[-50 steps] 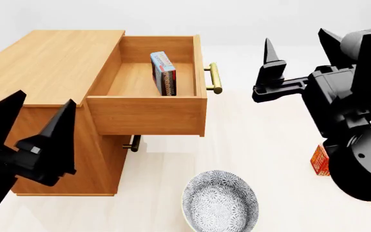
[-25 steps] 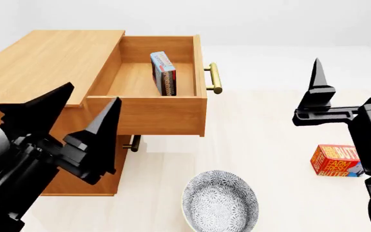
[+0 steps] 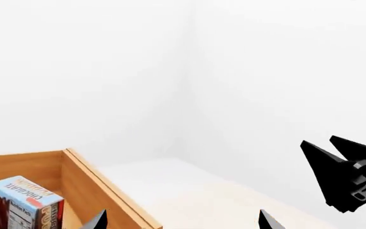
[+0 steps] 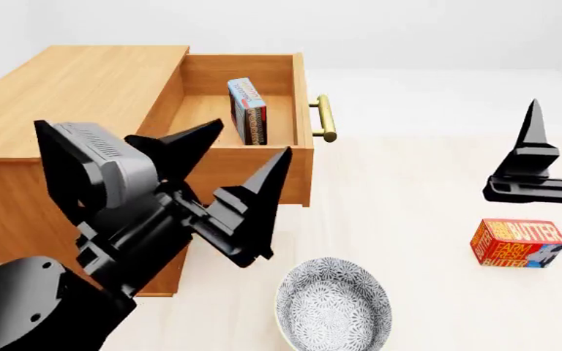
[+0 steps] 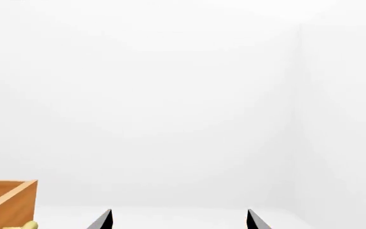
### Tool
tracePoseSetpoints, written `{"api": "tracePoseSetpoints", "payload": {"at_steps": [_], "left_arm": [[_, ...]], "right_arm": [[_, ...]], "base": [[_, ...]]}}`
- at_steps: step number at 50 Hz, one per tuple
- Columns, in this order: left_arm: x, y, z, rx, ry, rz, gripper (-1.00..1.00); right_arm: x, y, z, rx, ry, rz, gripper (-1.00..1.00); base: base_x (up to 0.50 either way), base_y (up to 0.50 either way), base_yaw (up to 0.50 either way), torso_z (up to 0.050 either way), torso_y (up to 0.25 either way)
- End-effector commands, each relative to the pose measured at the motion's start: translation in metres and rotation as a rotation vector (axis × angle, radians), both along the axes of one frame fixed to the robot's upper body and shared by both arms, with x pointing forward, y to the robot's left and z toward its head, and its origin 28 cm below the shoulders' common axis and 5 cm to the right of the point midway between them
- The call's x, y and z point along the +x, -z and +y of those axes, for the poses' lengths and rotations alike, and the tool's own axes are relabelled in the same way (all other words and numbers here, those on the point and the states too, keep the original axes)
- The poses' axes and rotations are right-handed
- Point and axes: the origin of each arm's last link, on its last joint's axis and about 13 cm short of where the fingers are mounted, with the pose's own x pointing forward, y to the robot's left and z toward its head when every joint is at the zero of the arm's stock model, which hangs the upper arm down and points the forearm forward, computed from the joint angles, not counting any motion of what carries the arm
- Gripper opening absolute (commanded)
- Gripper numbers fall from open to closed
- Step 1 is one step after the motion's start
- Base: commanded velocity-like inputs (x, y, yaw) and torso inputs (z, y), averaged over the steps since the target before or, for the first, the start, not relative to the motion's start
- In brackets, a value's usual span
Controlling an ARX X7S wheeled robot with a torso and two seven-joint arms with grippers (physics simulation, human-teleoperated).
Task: Put the chocolate pudding in the top drawer of the cabinet and close it.
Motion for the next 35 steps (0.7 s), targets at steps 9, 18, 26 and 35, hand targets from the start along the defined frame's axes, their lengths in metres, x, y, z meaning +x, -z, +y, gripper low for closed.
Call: {"api": "tracePoseSetpoints", "payload": {"at_steps": [9,18,26,35], "left_arm": [[0.006,-0.006,-0.050,-0.006,0.155,0.070,1.00],[0.004,-0.003,-0.066,0.013,0.190,0.106,1.00],[0.005,-0.002,-0.081,0.026,0.222,0.127,1.00],[0.014,0.005,-0.098,0.057,0.245,0.151,1.00]], "right_arm": [[-0.016,0.002,-0.009,0.017,0.071,-0.037,1.00],[-0.031,0.000,-0.017,0.035,0.108,-0.061,1.00],[-0.035,0.002,-0.020,0.039,0.121,-0.067,1.00],[-0.033,0.003,-0.019,0.043,0.135,-0.078,1.00]], "base": [[0.00,0.00,0.00,0.000,0.000],[0.00,0.00,0.00,0.000,0.000],[0.00,0.00,0.00,0.000,0.000],[0.00,0.00,0.00,0.000,0.000]]}}
